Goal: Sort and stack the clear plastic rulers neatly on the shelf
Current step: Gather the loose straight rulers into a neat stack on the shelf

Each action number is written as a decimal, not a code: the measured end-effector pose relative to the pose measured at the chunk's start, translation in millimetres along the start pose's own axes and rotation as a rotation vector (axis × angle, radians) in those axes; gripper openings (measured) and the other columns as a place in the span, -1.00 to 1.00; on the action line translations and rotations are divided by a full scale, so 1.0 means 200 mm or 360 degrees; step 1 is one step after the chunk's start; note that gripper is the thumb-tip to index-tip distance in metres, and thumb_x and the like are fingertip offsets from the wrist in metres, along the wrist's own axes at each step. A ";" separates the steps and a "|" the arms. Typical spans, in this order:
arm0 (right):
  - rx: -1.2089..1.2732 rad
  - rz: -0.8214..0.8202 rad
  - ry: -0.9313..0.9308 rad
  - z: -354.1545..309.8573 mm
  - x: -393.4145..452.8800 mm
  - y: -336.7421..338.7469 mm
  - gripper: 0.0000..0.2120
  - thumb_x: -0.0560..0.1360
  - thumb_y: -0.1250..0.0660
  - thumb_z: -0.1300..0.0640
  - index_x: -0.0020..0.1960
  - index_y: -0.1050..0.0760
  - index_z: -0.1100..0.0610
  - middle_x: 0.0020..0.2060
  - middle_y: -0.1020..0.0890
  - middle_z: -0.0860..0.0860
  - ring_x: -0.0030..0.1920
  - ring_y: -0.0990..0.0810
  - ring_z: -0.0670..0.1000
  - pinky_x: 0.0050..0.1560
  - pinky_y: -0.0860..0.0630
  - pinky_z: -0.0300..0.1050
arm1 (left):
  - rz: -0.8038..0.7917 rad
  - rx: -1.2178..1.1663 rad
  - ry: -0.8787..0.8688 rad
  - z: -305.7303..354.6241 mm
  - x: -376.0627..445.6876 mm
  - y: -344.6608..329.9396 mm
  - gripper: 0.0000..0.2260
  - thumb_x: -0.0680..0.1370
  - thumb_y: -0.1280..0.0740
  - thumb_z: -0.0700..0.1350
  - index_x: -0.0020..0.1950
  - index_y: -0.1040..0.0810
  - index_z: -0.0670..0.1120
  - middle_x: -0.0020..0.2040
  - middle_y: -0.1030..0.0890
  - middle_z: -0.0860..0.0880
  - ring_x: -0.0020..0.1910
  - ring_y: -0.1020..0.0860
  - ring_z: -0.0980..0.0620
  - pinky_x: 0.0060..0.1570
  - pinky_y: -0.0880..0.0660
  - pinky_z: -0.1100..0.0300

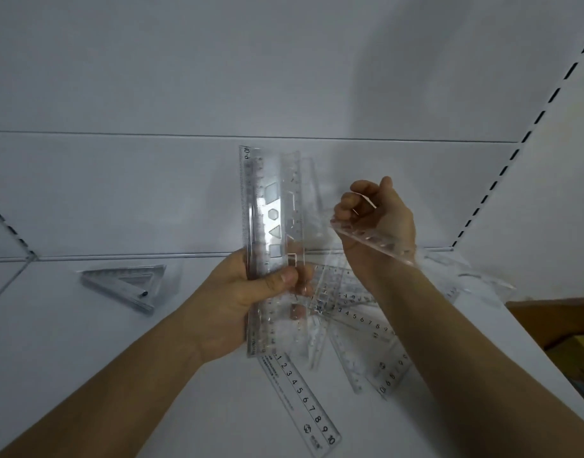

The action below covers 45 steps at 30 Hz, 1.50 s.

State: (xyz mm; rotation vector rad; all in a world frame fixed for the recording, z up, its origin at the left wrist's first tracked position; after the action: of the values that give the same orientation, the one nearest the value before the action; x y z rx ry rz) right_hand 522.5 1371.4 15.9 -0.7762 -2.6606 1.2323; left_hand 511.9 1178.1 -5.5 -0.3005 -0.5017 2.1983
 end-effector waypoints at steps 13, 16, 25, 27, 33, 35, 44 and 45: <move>-0.0607 -0.0175 0.0555 -0.06 -0.06 0.00 -0.79 0.39 -0.42 0.44 -0.14 -0.54 0.15 -0.21 -0.60 0.09 -0.19 -0.57 0.04 -0.04 -0.56 -0.11 | 0.0193 -0.0049 0.0269 -0.04 0.03 -0.01 -0.65 0.43 -0.40 0.14 0.03 -0.65 -0.11 -0.36 -0.32 -0.02 -0.50 -0.25 0.10 -0.51 -0.25 0.27; -0.1110 -0.0114 0.1032 -0.07 -0.11 -0.02 -0.69 0.39 -0.42 0.53 -0.16 -0.56 0.12 -0.14 -0.66 0.05 -0.07 -0.66 0.04 0.00 -0.59 -0.15 | 0.0189 0.0049 0.0233 -0.04 0.01 -0.01 -0.64 0.39 -0.40 0.16 -0.02 -0.64 -0.10 -0.36 -0.44 -0.05 -0.52 -0.36 0.07 -0.53 -0.34 0.27; -0.1275 -0.0165 0.1421 -0.01 -0.21 -0.04 -0.80 0.43 -0.49 0.43 -0.16 -0.55 0.20 -0.10 -0.67 0.08 -0.03 -0.68 0.08 0.00 -0.65 -0.06 | 0.0030 0.0150 0.0047 -0.05 0.02 0.00 -0.79 0.43 -0.47 0.01 -0.04 -0.70 -0.08 -0.14 -0.66 -0.12 -0.38 -0.46 0.07 -0.49 -0.34 0.26; -0.1276 -0.0179 0.1430 -0.01 -0.22 -0.06 -0.85 0.47 -0.47 0.41 -0.09 -0.56 0.21 -0.05 -0.67 0.08 0.03 -0.67 0.08 0.00 -0.66 -0.05 | 0.0025 0.0165 -0.0041 -0.05 0.02 0.01 -0.82 0.43 -0.46 -0.08 0.00 -0.69 -0.08 -0.18 -0.64 -0.10 -0.37 -0.48 0.08 -0.46 -0.33 0.25; -0.1337 -0.0143 0.1227 -0.04 -0.20 -0.07 -0.59 0.54 -0.44 0.30 0.30 -0.45 -0.01 0.31 -0.52 -0.01 0.22 -0.61 -0.02 0.01 -0.65 -0.15 | -0.0062 0.0187 -0.0075 -0.05 0.03 0.01 -0.90 0.51 -0.39 -0.10 -0.03 -0.68 -0.05 -0.24 -0.53 -0.08 -0.39 -0.47 0.05 -0.48 -0.38 0.24; -0.1151 -0.0257 0.0839 -0.03 -0.18 -0.07 -0.56 0.52 -0.47 0.25 0.34 -0.46 0.06 0.22 -0.59 0.05 -0.01 -0.70 0.02 -0.13 -0.66 -0.11 | -0.0077 0.0198 -0.0061 -0.05 0.03 0.01 -0.80 0.53 -0.39 0.07 -0.04 -0.67 -0.03 -0.31 -0.45 -0.03 -0.48 -0.36 0.09 -0.49 -0.32 0.26; -0.1327 -0.0203 0.0870 0.05 -0.21 -0.07 -0.55 0.34 -0.63 0.14 0.14 -0.53 0.02 -0.08 -0.54 -0.04 -0.19 -0.55 -0.06 -0.23 -0.58 -0.23 | -0.0177 0.0321 0.0101 -0.08 0.03 -0.02 -0.83 0.59 -0.32 0.04 -0.08 -0.64 0.01 -0.29 -0.38 -0.06 -0.46 -0.35 0.05 -0.41 -0.34 0.17; -0.1423 -0.0155 0.0898 0.05 -0.21 -0.07 -0.50 0.32 -0.64 0.08 0.17 -0.49 -0.03 -0.02 -0.53 -0.05 -0.12 -0.55 -0.07 -0.25 -0.54 -0.30 | -0.0194 0.0283 0.0119 -0.08 0.02 -0.03 -0.84 0.60 -0.29 -0.03 -0.08 -0.64 0.00 -0.29 -0.40 -0.07 -0.45 -0.39 0.03 -0.39 -0.37 0.16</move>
State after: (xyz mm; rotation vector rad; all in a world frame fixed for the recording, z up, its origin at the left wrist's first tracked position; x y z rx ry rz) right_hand 549.7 1336.4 23.6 -0.8760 -2.5982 -0.2660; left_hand 518.3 1188.7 -17.3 -0.2485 -0.2739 2.0877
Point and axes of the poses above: each hand's wrist, its own x-axis towards the middle knuckle, its own y-axis out of the back of the hand, z = x × y, the point moved 3 cm from there along x, towards the middle knuckle
